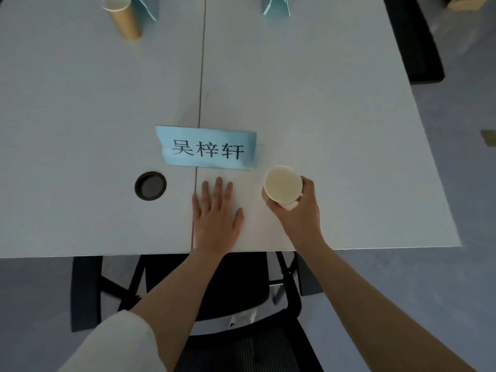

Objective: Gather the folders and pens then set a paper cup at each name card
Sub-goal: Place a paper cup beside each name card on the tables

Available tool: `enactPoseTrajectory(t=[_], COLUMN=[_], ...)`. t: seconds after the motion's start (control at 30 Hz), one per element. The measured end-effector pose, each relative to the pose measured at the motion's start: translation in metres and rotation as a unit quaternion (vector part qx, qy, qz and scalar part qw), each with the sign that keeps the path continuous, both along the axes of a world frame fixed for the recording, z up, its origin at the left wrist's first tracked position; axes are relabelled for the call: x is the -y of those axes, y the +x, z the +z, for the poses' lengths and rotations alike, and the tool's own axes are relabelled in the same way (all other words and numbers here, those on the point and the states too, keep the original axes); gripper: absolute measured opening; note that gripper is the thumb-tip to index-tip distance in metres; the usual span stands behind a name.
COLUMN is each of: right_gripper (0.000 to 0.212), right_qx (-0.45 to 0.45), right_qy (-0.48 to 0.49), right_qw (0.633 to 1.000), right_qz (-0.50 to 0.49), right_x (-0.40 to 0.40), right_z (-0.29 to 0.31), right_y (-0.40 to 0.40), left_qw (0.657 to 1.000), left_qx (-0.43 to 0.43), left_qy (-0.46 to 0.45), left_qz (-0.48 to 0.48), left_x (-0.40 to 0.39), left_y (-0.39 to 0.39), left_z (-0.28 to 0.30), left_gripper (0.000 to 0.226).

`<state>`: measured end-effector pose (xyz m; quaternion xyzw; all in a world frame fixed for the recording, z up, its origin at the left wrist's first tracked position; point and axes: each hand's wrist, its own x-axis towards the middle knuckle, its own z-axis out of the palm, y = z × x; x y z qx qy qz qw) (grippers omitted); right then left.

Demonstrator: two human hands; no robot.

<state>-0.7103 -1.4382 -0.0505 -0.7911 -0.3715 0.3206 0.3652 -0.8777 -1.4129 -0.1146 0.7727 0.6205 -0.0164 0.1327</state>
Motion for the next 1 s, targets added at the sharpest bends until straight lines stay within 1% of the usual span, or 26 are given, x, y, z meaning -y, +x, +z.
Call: enactPoseTrajectory(t=[0.07,0.2,0.33,0.47,0.57,0.7,0.8,0.87,0.93,1.0], right_gripper=[0.075,0.075,0.076,0.081,0.082,0.062,0.053,0.049,0.043,0.037], right_qx=[-0.002,0.011,0.028,-0.001,-0.018,-0.006,-0.013,-0.015,-0.030,-0.055], right_qy=[0.013,0.032,0.033,0.024,-0.019,-0.053,-0.065,-0.071,-0.075,-0.077], right_qw=[1.000,0.999,0.999,1.000,0.999,0.997,0.996,0.996,0.996,0.995], right_qz=[-0.014,-0.014,0.003,0.015,0.033,0.060,0.063,0.057,0.032,-0.002], right_x=[-0.024,-0.064,-0.082,-0.082,-0.061,-0.013,0.028,0.055,0.081,0.107], right_z=[-0.001,-0.009,-0.020,-0.024,-0.023,-0.024,-0.021,-0.017,-0.012,-0.005], right_y=[0.007,0.018,0.019,0.016,0.016,0.024,0.037,0.049,0.065,0.085], left_qw=[1.000,0.999,0.999,0.999,0.999,0.999,0.998,0.997,0.994,0.992], left_qx=[-0.028,-0.029,-0.033,-0.036,-0.043,-0.049,-0.059,-0.061,-0.042,-0.019], left_qy=[0.006,0.020,0.026,0.025,0.020,0.008,-0.009,-0.038,-0.075,-0.092], left_qz=[-0.004,0.005,0.005,0.007,0.004,0.005,0.004,0.024,0.063,0.085], left_x=[0.001,0.001,0.001,0.002,0.001,-0.001,-0.001,-0.001,0.005,0.023], left_y=[0.000,0.002,0.002,0.002,0.002,0.000,0.002,0.006,0.019,0.040], left_z=[-0.006,-0.007,-0.009,-0.008,-0.008,-0.010,-0.009,-0.002,0.007,0.019], left_gripper=[0.071,0.073,0.073,0.072,0.073,0.075,0.075,0.071,0.067,0.063])
